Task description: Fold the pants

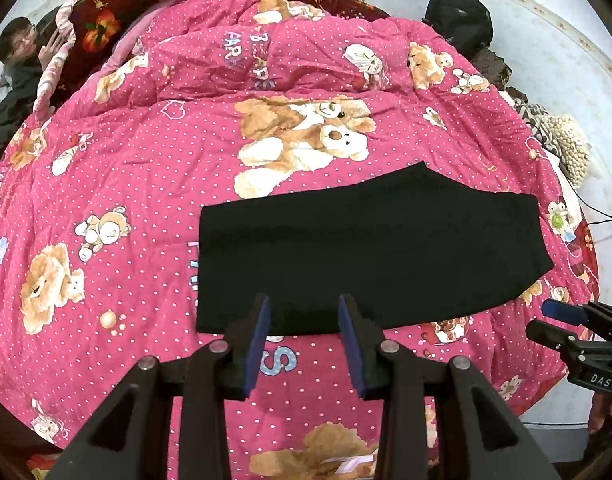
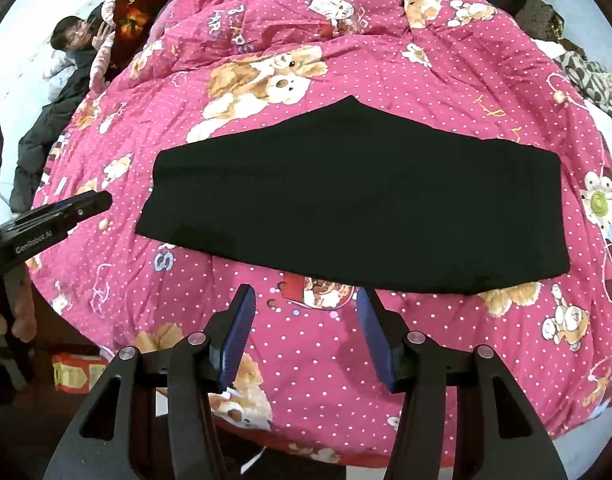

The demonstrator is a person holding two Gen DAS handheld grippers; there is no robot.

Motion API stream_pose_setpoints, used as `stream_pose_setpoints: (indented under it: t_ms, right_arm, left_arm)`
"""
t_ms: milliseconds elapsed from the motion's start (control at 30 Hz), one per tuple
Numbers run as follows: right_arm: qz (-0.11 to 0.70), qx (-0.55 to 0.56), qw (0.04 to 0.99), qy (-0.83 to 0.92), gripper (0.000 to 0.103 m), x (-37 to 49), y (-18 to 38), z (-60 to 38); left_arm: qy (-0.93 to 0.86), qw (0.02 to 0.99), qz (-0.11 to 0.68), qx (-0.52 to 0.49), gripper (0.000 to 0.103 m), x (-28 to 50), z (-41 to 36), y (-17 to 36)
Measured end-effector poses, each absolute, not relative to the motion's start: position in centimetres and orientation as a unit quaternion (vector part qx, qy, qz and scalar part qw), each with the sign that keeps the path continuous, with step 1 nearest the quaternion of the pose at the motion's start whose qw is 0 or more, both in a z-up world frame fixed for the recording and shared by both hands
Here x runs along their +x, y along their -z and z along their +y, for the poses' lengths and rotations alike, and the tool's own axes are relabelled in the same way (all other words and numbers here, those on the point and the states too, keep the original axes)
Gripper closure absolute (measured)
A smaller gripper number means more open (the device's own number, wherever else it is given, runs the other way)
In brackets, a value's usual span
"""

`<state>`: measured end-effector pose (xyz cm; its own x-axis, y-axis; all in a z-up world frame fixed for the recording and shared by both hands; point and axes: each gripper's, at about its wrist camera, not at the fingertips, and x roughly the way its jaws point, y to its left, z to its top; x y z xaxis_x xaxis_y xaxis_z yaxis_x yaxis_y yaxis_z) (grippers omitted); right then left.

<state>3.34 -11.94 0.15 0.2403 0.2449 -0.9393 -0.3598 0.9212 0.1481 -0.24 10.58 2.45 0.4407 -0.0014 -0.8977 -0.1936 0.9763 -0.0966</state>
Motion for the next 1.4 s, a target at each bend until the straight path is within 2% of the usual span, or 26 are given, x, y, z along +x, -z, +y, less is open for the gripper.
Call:
stream_pose_setpoints:
  t_ms: [400, 667, 1000, 1067, 1133, 1400]
  right_arm:
    - [0.591, -0.072, 0.784, -0.175, 0.050, 2.6, 0.0, -9.6]
    - [0.592, -0.095, 0.781, -0.174, 0.036, 4.8, 0.0, -9.4]
    - [0.613, -0.101, 0.761, -0.187, 0.035, 8.5, 2.1, -8.8]
    - [0.619, -0.100, 0.755, -0.190, 0.035, 9.2, 2.7, -8.5]
    - [0.627, -0.100, 0.748, -0.192, 0.035, 9.9, 3.5, -8.1]
    - [0.651, -0.101, 0.725, -0.203, 0.035, 11.4, 6.2, -6.8]
  left_arm:
    - [-0.056, 0.840, 0.531, -0.094, 0.066, -0.3, 12.8, -1.3]
    - [-0.072, 0.830, 0.542, -0.109, 0.066, 1.4, 13.7, 0.4]
    - [-0.095, 0.806, 0.573, -0.119, 0.065, 4.3, 15.9, 4.0]
    - [-0.095, 0.802, 0.576, -0.126, 0.062, 4.8, 16.7, 4.9]
    - [-0.096, 0.800, 0.575, -0.140, 0.053, 5.1, 18.0, 6.0]
    - [-0.092, 0.774, 0.590, -0.211, 0.052, 5.9, 23.4, 11.5]
